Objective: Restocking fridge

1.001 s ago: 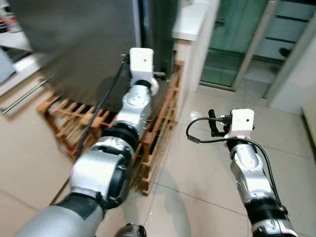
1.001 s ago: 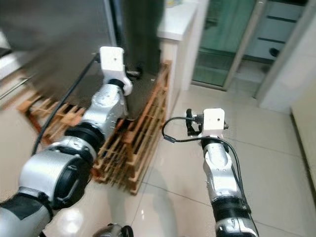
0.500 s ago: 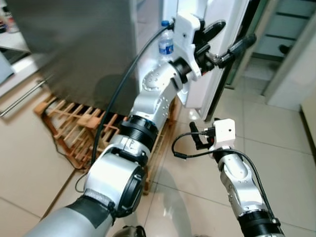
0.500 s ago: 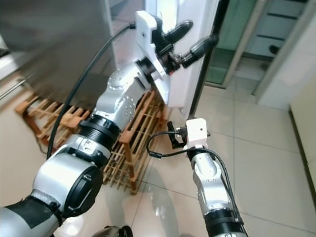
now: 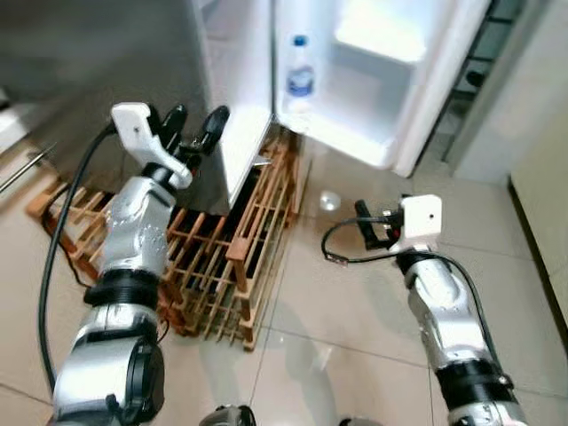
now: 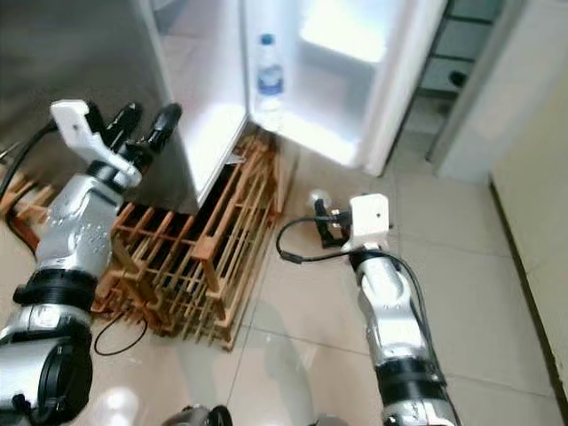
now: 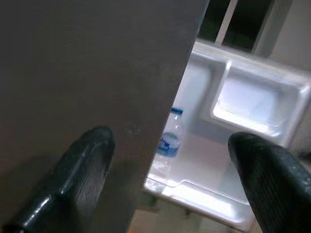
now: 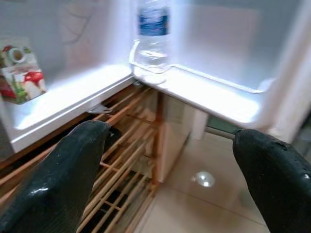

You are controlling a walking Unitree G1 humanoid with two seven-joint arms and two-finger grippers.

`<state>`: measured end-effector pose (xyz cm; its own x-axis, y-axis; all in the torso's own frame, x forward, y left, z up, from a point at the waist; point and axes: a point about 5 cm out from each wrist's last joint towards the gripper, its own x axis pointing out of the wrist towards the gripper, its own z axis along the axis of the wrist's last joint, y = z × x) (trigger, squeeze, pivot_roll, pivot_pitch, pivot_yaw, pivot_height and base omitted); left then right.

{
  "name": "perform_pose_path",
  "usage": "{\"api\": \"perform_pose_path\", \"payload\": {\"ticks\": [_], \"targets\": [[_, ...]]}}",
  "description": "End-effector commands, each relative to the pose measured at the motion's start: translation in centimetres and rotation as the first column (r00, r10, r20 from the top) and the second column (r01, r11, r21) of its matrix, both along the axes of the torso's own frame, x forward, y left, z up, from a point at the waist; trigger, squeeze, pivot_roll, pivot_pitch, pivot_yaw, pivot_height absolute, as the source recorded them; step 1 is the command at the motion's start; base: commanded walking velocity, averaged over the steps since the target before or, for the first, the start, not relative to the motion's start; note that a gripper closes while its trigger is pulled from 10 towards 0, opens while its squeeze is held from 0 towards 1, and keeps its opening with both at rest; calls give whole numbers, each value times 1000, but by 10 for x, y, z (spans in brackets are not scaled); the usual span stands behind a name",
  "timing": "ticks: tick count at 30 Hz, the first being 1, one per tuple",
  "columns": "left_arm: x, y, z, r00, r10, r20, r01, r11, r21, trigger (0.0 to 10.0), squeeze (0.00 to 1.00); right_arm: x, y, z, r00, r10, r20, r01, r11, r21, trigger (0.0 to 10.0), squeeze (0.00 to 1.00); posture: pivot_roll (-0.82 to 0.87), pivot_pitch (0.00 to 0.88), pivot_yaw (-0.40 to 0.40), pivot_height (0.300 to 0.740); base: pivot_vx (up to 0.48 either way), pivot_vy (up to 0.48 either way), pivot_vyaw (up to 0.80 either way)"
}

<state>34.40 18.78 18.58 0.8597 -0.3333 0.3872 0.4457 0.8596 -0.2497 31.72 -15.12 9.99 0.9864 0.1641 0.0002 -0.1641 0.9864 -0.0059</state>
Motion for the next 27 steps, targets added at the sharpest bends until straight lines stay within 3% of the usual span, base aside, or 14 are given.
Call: {"api": "perform_pose_path", "payload": {"ticks": [1,2,5,6,7,9,12,16,22,27], "targets": [[-7,-12,0,998,-60,-4,60,998,4,10000,0,4,-6,-1,999,-31,-22,31,999,14,10000,0,-33,0,-16,740,0,0,675],[-12,-32,-10,996,-79,-41,81,996,29,10000,0,7,-5,-2,999,-28,-31,28,1000,5,10000,0,-27,0,-16,740,0,0,669],[-9,-45,-18,993,-16,-115,17,1000,12,10000,0,11,-2,-1,999,-29,-26,29,1000,4,10000,0,-27,0,-13,740,0,0,660],[-9,-45,-18,993,-16,-115,17,1000,12,10000,0,11,-2,-1,999,-29,-26,29,1000,4,10000,0,-27,0,-13,740,0,0,650],[-3,-44,-24,980,61,-192,-63,998,-2,10000,0,14,-1,0,999,-47,-21,47,999,19,10000,0,-33,0,-8,740,0,0,631],[-2,-43,-25,974,87,-210,-88,996,3,10000,0,15,0,0,998,-54,-20,54,998,25,10000,0,-35,0,-5,740,0,0,631],[0,-36,-30,958,176,-228,-148,979,137,10000,0,16,5,1,998,-56,-9,56,998,35,10000,0,-47,0,4,740,0,0,623],[3,-26,-31,943,256,-213,-210,954,216,10000,0,13,3,-2,998,-63,-5,63,997,33,10000,0,-59,0,6,740,0,0,587],[1,-26,-28,949,253,-189,-218,958,189,10000,0,14,0,0,997,-73,1,73,997,38,10000,0,-63,0,2,740,0,0,546],[1,-31,-31,949,252,-191,-212,955,206,10000,0,15,-1,3,998,-54,24,53,998,26,10000,0,-72,0,3,740,0,442,525]]}}
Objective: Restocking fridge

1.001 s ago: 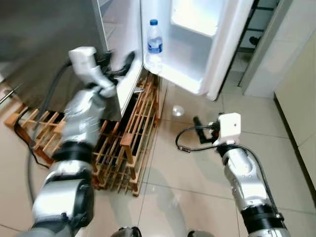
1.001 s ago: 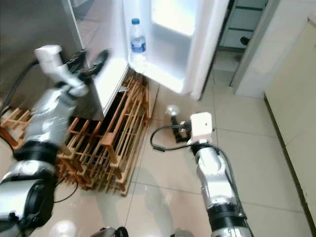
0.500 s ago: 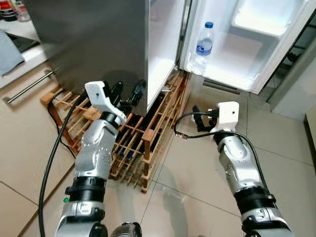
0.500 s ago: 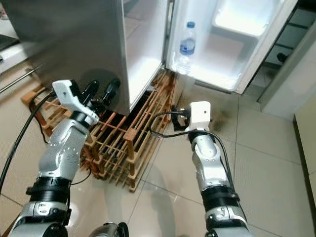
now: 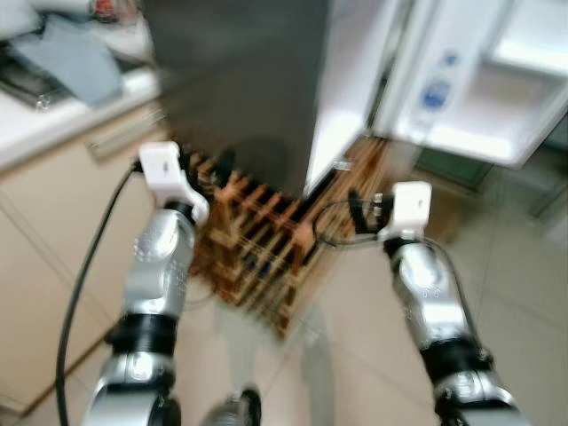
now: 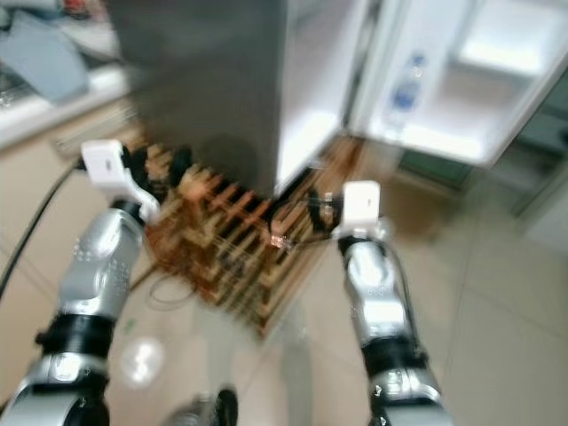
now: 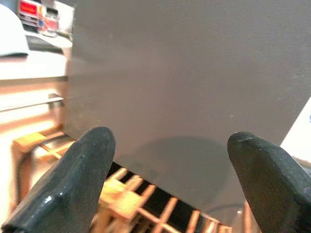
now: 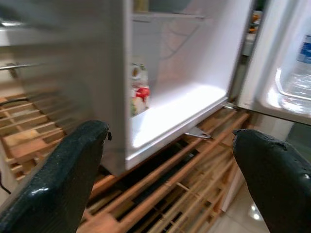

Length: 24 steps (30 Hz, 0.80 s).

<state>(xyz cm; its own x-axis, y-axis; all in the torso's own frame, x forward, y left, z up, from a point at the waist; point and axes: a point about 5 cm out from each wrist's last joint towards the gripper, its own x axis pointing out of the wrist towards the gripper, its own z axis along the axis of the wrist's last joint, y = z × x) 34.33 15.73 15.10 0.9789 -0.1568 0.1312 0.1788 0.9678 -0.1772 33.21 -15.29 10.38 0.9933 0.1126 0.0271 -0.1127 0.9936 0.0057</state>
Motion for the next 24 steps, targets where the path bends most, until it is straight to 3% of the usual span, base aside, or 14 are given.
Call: {"api": "perform_pose_path", "payload": {"ticks": [1,2,3,5,10,17,24], "targets": [[2,-1,4,1000,-2,14,1,999,46,10000,0,0,0,0,1000,-4,5,4,1000,12,10000,0,-72,0,3,740,0,480,525],[3,-1,0,1000,17,20,-19,993,116,10000,0,0,-5,10,995,-53,81,52,998,22,10000,0,-81,0,15,740,0,0,519],[3,-1,0,1000,17,20,-19,993,116,10000,0,0,-5,10,995,-53,81,52,998,22,10000,0,-81,0,15,740,0,0,519],[5,1,-7,997,69,-15,-67,989,132,10000,0,-2,-12,28,975,-104,198,103,995,14,10000,0,-93,0,23,740,0,0,519],[6,3,-11,994,102,-29,-96,984,147,10000,0,-2,-10,38,967,-92,239,90,996,18,10000,0,-105,0,25,740,0,0,518],[9,2,-6,993,121,3,-119,976,184,10000,0,-1,0,24,987,-16,159,10,999,38,10000,0,-82,0,14,740,0,0,513],[5,4,-5,991,129,20,-130,972,196,10000,0,0,13,16,992,37,118,-43,998,46,10000,0,-53,0,10,740,219,-382,488]]}}
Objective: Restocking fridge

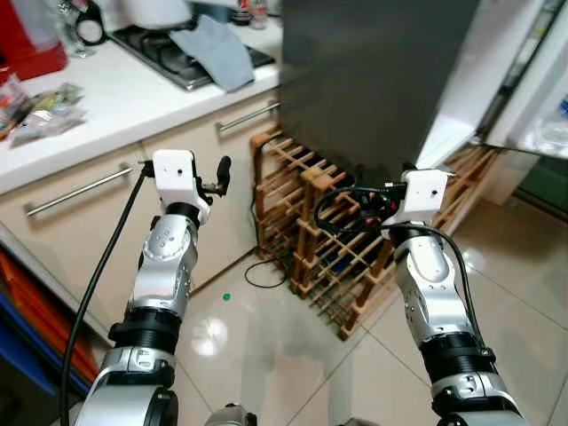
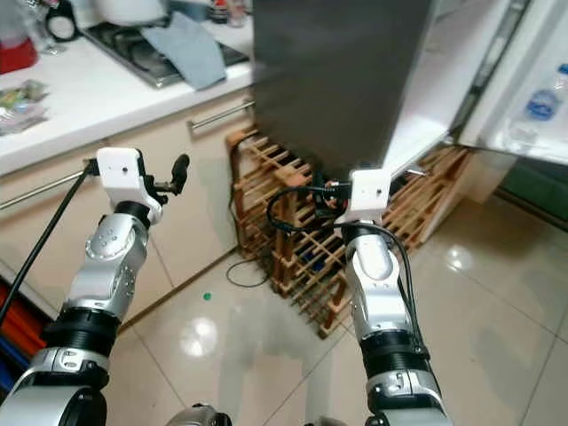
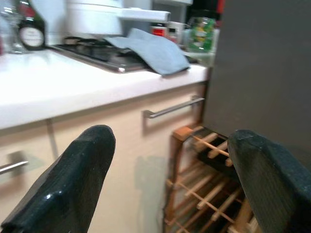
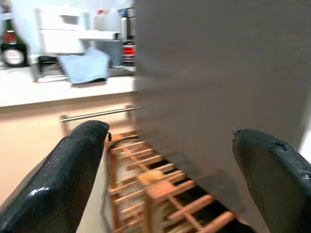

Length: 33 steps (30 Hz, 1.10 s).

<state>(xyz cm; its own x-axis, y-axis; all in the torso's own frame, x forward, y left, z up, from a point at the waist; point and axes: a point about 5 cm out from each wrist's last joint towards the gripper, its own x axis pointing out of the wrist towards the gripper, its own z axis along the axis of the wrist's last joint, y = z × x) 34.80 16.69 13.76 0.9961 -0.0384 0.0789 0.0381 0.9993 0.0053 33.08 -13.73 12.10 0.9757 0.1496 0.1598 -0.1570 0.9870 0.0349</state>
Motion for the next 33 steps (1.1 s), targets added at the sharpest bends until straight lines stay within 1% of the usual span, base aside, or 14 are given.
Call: {"api": "perform_pose_path", "payload": {"ticks": [1,6,8,12,13,14,17,20,24,26,27,28,31,33], "targets": [[1,-7,9,999,-13,43,13,1000,15,10000,0,2,-2,-1,1000,-2,-13,2,1000,5,10000,0,-53,0,9,740,274,-394,481],[1,-12,12,997,-26,67,25,1000,17,10000,0,4,-3,0,1000,3,-17,-3,1000,14,10000,0,-47,0,3,740,296,-371,475],[1,-12,13,998,-4,68,4,1000,8,10000,0,6,-7,-3,999,-9,-51,11,998,55,10000,0,-34,0,-17,740,0,0,475],[1,-14,15,997,-6,75,4,1000,20,10000,0,5,-6,-4,998,11,-54,-9,999,43,10000,0,-32,0,-14,740,0,0,466],[-1,-14,13,997,-2,71,0,1000,31,10000,0,4,-6,-9,997,13,-70,-10,999,43,10000,0,-19,0,-20,740,0,0,463],[-1,-14,13,997,-2,71,0,1000,31,10000,0,4,-6,-9,997,13,-70,-10,999,43,10000,0,-19,0,-20,740,0,0,463],[-3,-17,12,997,-12,77,8,999,45,10000,0,5,-7,-12,996,6,-85,-1,998,63,10000,0,-4,0,-25,740,0,0,460],[-3,-18,14,996,-14,88,8,998,60,10000,0,8,-3,-11,996,32,-85,-27,998,54,10000,0,11,0,-30,740,0,0,463],[-4,-18,16,995,-12,98,6,998,57,10000,0,12,-1,-7,996,42,-78,-38,998,56,10000,4,15,0,-33,740,0,0,463],[-4,-16,13,996,0,90,-7,997,73,10000,0,14,-1,-5,996,44,-72,-40,998,54,10000,8,11,0,-33,740,0,0,463],[-6,-11,8,997,32,71,-38,995,94,10000,0,15,-1,-2,997,42,-60,-39,998,52,10000,16,6,0,-37,740,0,0,463],[-6,-11,8,997,32,71,-38,995,94,10000,0,15,-1,-2,997,42,-60,-39,998,52,10000,16,6,0,-37,740,0,0,463],[-14,0,-8,995,105,3,-104,984,146,10000,0,16,-6,1,998,49,-48,-47,998,33,10000,24,6,0,-51,740,0,0,463],[-16,2,-15,992,124,-28,-118,983,143,10000,0,15,-10,-2,997,49,-59,-47,999,28,10000,35,8,0,-52,740,0,0,463]]}}
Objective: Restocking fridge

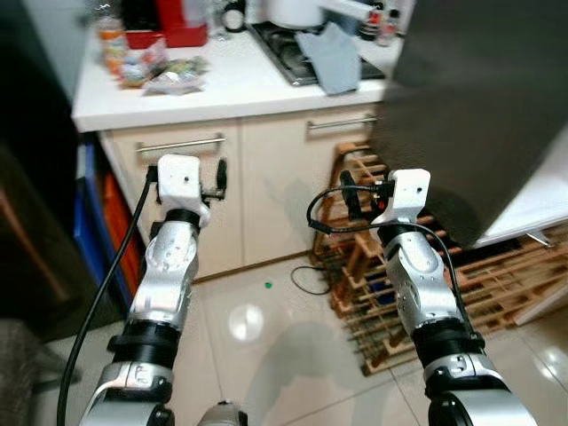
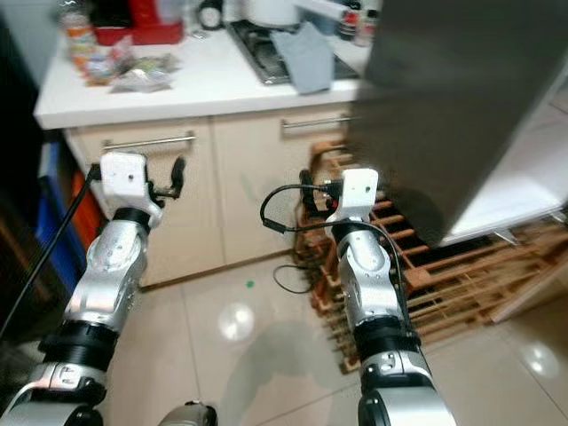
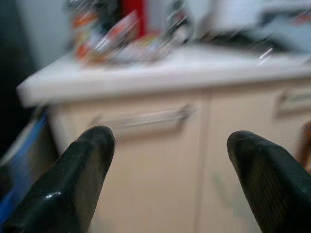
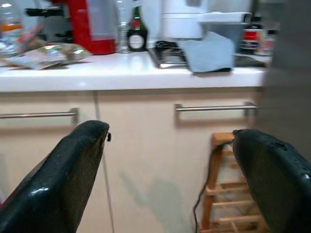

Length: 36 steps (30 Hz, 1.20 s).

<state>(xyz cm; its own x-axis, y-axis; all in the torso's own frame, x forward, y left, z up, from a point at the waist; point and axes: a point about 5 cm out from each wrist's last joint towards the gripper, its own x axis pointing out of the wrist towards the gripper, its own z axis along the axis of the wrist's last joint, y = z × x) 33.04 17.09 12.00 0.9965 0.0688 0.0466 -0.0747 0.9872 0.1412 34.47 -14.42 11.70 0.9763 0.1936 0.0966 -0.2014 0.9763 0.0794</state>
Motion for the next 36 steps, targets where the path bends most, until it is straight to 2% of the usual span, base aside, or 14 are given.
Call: {"api": "perform_pose_path", "payload": {"ticks": [1,5,6,12,17,19,22,23,24,25,27,29,35,36], "targets": [[1,-2,3,1000,6,-2,-6,1000,6,10000,0,1,-3,2,1000,-1,11,1,1000,-6,10000,35,8,0,-52,740,0,0,463],[2,-7,5,1000,-3,7,3,1000,2,10000,0,3,-6,1,1000,-3,-2,3,1000,13,10000,63,22,0,-56,740,0,0,463],[2,-9,7,1000,-6,11,5,1000,16,10000,0,3,-4,0,1000,6,-7,-6,1000,29,10000,122,26,0,-52,740,0,0,463],[1,-6,10,1000,-5,6,5,998,56,10000,0,1,1,-5,999,25,-26,-24,998,52,10000,161,26,0,-42,740,0,0,459],[-4,-4,6,1000,-2,-28,4,998,65,10000,0,-13,-16,-28,994,-4,-108,7,1000,28,10000,212,20,0,-38,740,0,0,459],[-11,-3,-2,997,-4,-72,9,997,70,10000,0,-21,-21,-37,991,-1,-137,3,1000,13,10000,220,11,0,-40,740,0,0,453],[-27,-10,-23,974,-40,-221,51,998,43,10000,0,-40,-30,-58,973,17,-232,-19,1000,-9,10000,227,3,0,-44,740,0,0,450],[-32,-14,-28,962,-40,-269,57,997,58,10000,0,-50,-31,-75,938,64,-341,-71,997,-8,10000,235,-3,0,-48,740,0,0,456],[-32,-14,-28,962,-40,-269,57,997,58,10000,0,-50,-31,-75,938,64,-341,-71,997,-8,10000,235,-3,0,-48,740,0,0,456],[-32,-20,-28,958,-43,-283,62,996,57,10000,0,-58,-32,-85,906,104,-411,-112,994,5,10000,204,-12,0,-55,740,0,0,456],[-29,-26,-27,958,-51,-282,66,997,43,10000,0,-58,-40,-86,903,62,-425,-80,997,-24,10000,149,-21,0,-63,740,0,0,484],[-27,-29,-29,952,-62,-300,77,996,39,10000,0,-55,-43,-82,905,38,-423,-52,998,-22,10000,0,-31,0,-71,740,0,0,0],[-21,-33,-21,956,-103,-275,125,990,67,10000,0,-42,-45,-64,936,-2,-351,-2,1000,-9,10000,0,-39,0,-57,740,0,0,0],[-19,-33,-13,961,-112,-253,145,983,116,10000,0,-40,-47,-60,942,-30,-334,36,999,13,10000,0,-38,0,-46,740,0,0,0]]}}
